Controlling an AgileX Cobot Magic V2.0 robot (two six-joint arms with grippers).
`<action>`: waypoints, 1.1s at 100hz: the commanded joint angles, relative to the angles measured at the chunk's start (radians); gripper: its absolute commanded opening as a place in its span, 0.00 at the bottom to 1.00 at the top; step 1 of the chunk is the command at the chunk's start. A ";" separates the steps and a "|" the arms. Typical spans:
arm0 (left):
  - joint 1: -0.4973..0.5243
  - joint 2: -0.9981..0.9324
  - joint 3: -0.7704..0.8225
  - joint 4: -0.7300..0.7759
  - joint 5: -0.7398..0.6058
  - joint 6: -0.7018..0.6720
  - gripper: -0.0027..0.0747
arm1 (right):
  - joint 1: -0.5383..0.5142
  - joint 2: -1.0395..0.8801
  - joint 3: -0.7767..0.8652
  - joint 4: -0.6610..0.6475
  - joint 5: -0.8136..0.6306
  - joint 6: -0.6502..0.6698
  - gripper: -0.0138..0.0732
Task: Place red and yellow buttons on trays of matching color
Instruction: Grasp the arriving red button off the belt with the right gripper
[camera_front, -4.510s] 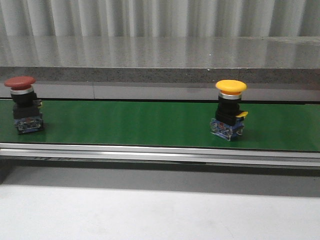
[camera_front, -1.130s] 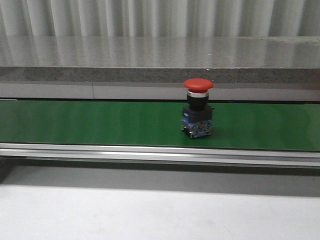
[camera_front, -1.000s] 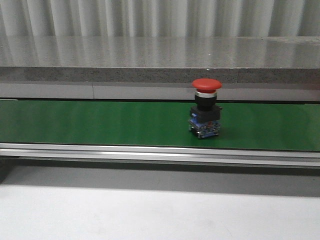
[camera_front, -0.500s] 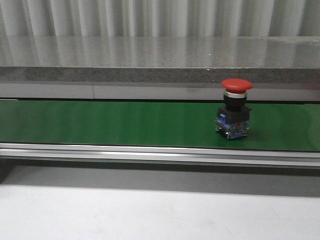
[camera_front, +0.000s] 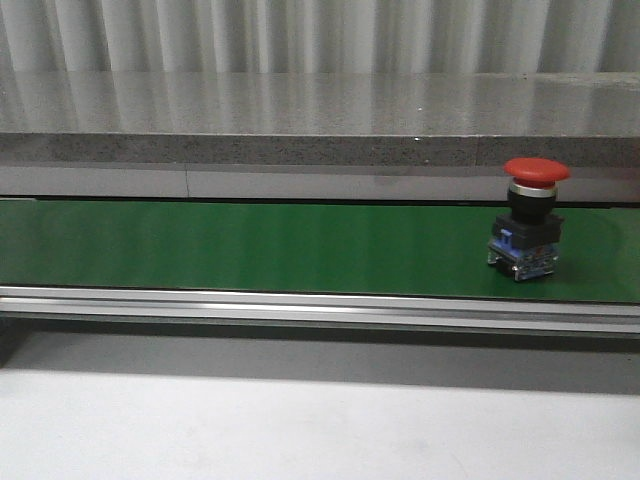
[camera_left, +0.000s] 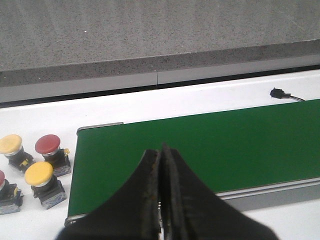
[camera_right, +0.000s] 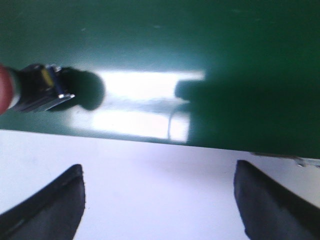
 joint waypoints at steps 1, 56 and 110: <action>-0.008 0.006 -0.030 -0.015 -0.076 0.000 0.01 | 0.050 0.005 -0.026 0.043 -0.014 -0.064 0.90; -0.008 0.006 -0.030 -0.015 -0.076 0.000 0.01 | 0.118 0.212 -0.121 0.082 -0.167 -0.253 0.83; -0.008 0.006 -0.030 -0.015 -0.076 0.000 0.01 | -0.008 0.181 -0.198 0.082 -0.192 -0.255 0.30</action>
